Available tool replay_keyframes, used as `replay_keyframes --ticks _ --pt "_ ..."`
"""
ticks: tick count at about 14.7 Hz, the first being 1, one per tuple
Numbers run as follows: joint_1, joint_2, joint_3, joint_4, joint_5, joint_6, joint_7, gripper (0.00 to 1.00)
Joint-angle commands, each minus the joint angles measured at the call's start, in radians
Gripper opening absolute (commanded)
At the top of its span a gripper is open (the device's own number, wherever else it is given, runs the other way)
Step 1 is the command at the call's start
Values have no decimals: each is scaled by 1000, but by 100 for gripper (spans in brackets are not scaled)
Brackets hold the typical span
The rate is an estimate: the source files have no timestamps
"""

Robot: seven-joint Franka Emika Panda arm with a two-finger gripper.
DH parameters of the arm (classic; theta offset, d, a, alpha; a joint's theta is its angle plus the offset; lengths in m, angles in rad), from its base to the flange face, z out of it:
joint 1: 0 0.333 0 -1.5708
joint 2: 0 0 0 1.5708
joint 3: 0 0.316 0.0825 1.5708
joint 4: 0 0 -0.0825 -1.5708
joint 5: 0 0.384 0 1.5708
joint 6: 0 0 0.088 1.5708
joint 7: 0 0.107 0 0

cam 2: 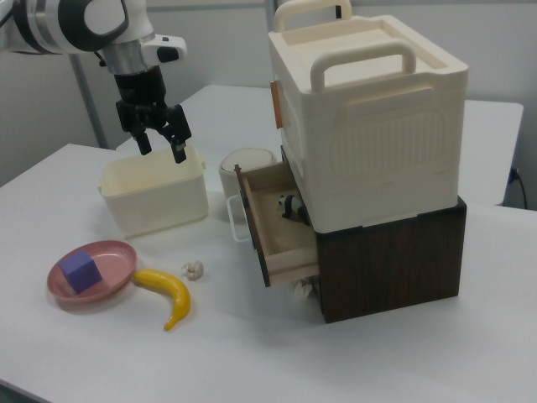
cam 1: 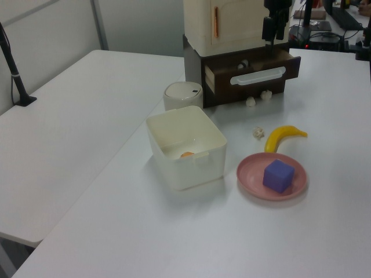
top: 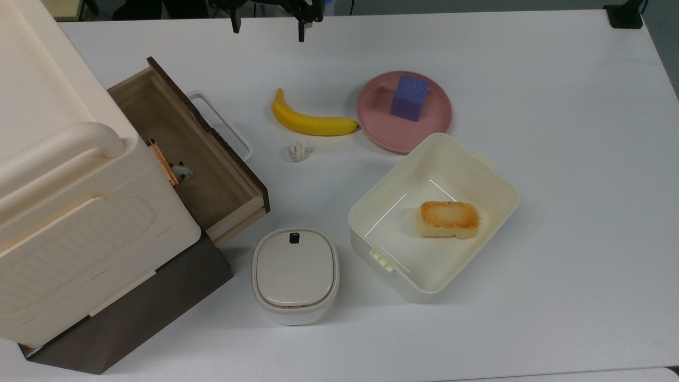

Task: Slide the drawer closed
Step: 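Move the gripper down toward the front of the open wooden drawer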

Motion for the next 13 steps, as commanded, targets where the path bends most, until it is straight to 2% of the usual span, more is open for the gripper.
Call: replay_keyframes --ticks 1,3,4,5,7,8,13 --pt "11 -11 2 -26 2 12 -8 100" --pt "8 -10 22 -37 1 -23 -12 100" --pt "5 -10 28 -38 -2 -40 -9 85" --pt "3 -8 28 -38 -2 -41 -8 67" --pt "-2 -5 28 -38 15 -39 -1 7" --pt "-2 -5 28 -43 22 -42 -1 0" --pt "-14 9 26 -121 29 -30 2 0"
